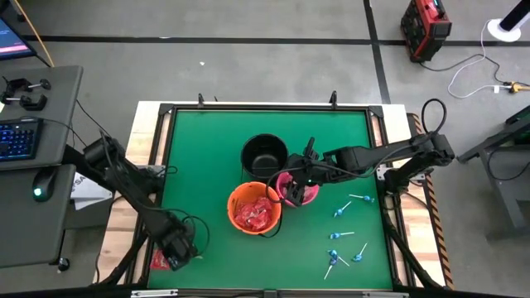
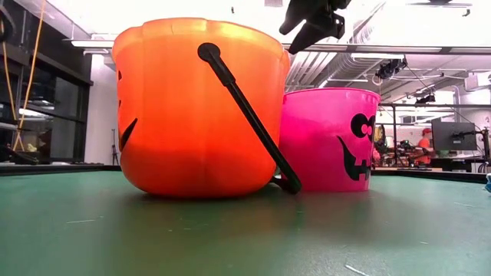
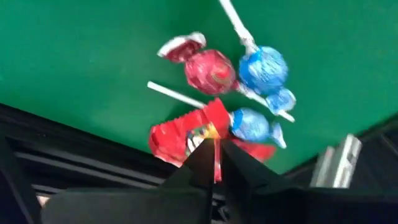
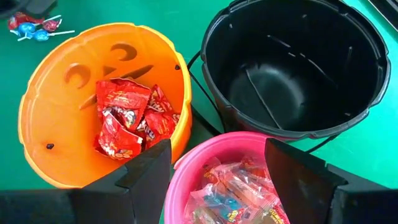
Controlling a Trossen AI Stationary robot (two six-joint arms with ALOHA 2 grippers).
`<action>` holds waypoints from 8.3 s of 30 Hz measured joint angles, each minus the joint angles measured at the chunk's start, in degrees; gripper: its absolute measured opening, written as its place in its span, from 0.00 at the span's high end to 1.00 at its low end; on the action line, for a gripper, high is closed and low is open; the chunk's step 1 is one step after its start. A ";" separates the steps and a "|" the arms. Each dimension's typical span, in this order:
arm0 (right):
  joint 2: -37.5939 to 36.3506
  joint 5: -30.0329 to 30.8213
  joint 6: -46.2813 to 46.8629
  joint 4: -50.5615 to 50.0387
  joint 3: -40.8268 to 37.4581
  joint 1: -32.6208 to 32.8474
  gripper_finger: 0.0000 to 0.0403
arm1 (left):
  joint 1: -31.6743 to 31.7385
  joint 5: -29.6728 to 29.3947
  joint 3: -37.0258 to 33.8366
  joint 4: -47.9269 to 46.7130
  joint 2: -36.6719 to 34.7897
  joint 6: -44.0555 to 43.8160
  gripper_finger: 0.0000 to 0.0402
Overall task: Sort candy by brand, put in halloween buckets
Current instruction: Put the red candy into the orange bucket, then put the blue lollipop into the black bucket, then put the red lollipop into the black bucket
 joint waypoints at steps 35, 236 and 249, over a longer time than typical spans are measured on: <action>0.02 0.49 0.24 -0.15 -0.04 0.00 0.38 | -1.81 3.02 0.00 1.21 4.95 6.22 0.57; -16.33 8.39 27.30 -11.85 -11.47 -6.36 0.36 | -6.73 -17.49 -5.81 5.62 -8.53 -44.30 0.59; -16.33 8.48 27.41 -11.85 -11.47 -6.34 0.36 | -6.66 -18.29 -4.50 5.88 -7.24 -35.32 0.59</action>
